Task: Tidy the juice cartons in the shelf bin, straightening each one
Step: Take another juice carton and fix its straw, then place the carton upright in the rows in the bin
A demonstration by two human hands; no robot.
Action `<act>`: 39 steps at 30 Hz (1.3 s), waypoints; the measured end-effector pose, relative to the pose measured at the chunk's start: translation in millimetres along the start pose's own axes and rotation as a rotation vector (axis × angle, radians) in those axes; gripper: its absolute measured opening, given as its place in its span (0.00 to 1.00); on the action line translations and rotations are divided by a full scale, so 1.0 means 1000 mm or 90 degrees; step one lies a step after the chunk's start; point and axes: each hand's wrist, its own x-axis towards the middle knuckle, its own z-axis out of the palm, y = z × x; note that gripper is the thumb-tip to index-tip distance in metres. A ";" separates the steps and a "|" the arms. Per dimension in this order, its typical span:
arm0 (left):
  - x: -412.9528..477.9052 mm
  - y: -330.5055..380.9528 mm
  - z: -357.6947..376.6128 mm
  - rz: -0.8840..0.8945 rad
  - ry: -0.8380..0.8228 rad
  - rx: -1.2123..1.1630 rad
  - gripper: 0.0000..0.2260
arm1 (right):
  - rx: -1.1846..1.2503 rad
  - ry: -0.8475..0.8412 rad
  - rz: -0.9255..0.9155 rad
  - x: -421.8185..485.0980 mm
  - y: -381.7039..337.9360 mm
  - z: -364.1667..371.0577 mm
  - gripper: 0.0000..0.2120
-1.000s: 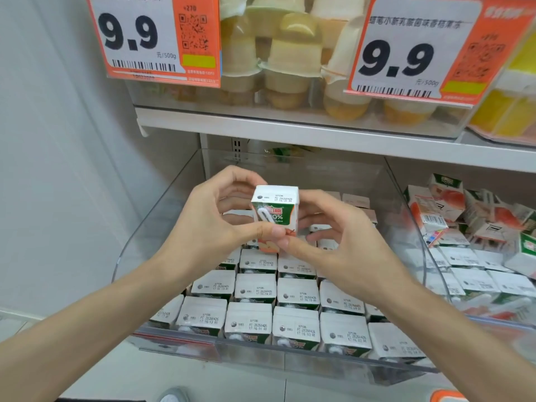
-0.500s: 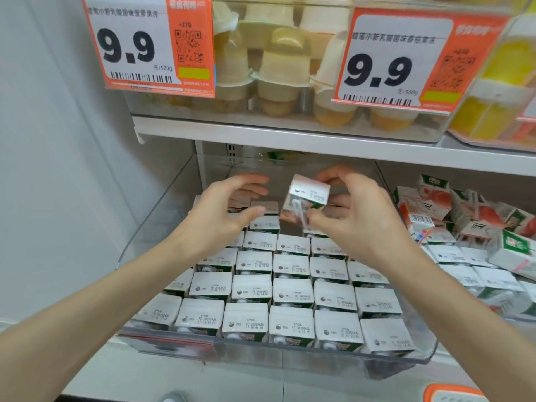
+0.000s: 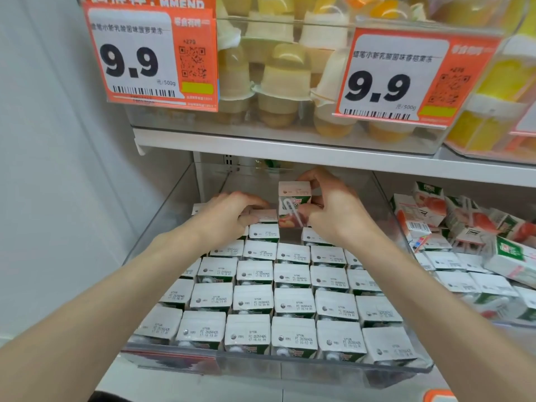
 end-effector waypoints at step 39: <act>-0.070 0.041 -0.015 0.120 0.223 -0.412 0.27 | 0.099 -0.025 -0.157 -0.034 -0.007 0.002 0.15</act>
